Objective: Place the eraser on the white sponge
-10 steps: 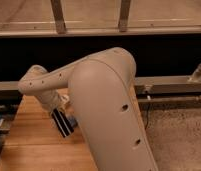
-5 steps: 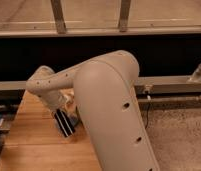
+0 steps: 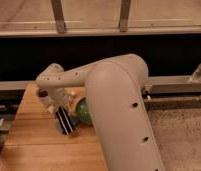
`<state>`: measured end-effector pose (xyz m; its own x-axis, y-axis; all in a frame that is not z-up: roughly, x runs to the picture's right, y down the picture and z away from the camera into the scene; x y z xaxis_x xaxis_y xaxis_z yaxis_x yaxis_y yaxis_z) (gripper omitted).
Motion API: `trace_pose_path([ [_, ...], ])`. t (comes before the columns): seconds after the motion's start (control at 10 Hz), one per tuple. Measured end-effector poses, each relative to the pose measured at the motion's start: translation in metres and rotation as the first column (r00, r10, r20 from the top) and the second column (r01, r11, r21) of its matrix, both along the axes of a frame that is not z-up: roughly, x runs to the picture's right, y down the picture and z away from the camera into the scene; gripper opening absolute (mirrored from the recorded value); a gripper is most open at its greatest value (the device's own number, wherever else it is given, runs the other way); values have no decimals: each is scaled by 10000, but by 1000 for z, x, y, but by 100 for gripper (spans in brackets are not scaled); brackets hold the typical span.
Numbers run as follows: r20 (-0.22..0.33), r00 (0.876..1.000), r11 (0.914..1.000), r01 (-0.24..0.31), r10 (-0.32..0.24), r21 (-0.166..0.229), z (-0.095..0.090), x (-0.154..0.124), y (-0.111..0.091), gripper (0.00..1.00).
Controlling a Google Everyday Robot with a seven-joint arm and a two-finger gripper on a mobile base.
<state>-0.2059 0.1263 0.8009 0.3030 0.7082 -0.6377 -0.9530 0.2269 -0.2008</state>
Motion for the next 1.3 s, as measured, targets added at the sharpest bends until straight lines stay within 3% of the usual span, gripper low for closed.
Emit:
trace_pose_path([
  [0.6,-94,9993,9981,365,-370,-496,25,-3,3,5],
  [0.9,-78,9992,9980,385,-389,-501,24,-4,4,29],
  [1.3,-73,9992,9980,391,-396,-504,24,-4,4,72],
])
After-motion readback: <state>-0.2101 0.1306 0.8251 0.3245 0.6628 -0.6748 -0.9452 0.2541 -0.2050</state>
